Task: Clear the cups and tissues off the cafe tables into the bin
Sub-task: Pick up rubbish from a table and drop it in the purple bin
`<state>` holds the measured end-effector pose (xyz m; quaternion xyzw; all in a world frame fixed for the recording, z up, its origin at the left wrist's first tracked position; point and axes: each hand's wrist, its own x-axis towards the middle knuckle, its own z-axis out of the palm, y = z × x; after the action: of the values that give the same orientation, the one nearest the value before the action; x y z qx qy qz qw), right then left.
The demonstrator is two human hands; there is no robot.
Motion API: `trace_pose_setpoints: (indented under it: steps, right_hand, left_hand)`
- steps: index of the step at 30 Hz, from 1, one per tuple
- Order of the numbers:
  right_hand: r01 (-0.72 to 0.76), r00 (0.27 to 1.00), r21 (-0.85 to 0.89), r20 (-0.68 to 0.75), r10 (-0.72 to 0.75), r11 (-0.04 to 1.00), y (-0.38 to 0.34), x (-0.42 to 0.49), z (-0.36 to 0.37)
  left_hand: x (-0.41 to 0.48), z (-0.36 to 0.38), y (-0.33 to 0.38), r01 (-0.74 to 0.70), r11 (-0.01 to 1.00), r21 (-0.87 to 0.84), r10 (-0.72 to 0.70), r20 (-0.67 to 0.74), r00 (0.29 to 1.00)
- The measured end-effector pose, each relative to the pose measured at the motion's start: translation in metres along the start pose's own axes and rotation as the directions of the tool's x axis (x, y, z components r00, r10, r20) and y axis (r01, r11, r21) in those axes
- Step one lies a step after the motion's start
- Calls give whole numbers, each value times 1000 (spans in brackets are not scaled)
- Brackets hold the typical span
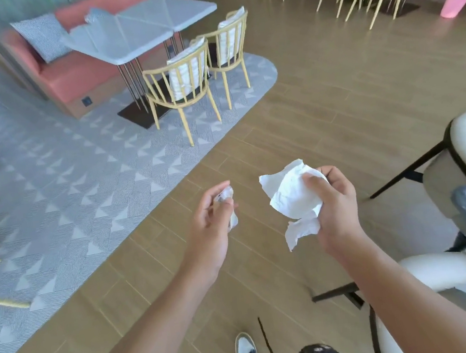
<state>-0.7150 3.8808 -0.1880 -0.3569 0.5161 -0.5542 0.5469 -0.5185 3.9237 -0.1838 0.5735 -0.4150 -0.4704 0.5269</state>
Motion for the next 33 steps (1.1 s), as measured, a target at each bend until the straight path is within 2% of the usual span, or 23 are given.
trace_pose_setpoints:
  steps: [6, 11, 17, 23, 33]
  right_hand:
    - [-16, 999, 3, -49, 16, 1000, -2, 69, 11]
    - [-10, 994, 34, -112, 13, 999, -5, 152, -2]
    - [-10, 988, 39, -151, 16, 999, -23, 284, -37]
    - [14, 983, 24, -181, -9, 1000, -80, 411, -91]
    - [21, 951, 30, -309, -10, 999, -118, 547, -149]
  left_hand:
    - [81, 16, -2, 16, 1000, 12, -16, 47, 999]
    - [166, 59, -4, 13, 998, 55, -18, 91, 996]
    - [287, 149, 12, -17, 999, 41, 11, 149, 989]
    - [397, 252, 38, -27, 999, 23, 22, 196, 980]
    - [534, 369, 53, -19, 1000, 13, 15, 293, 956]
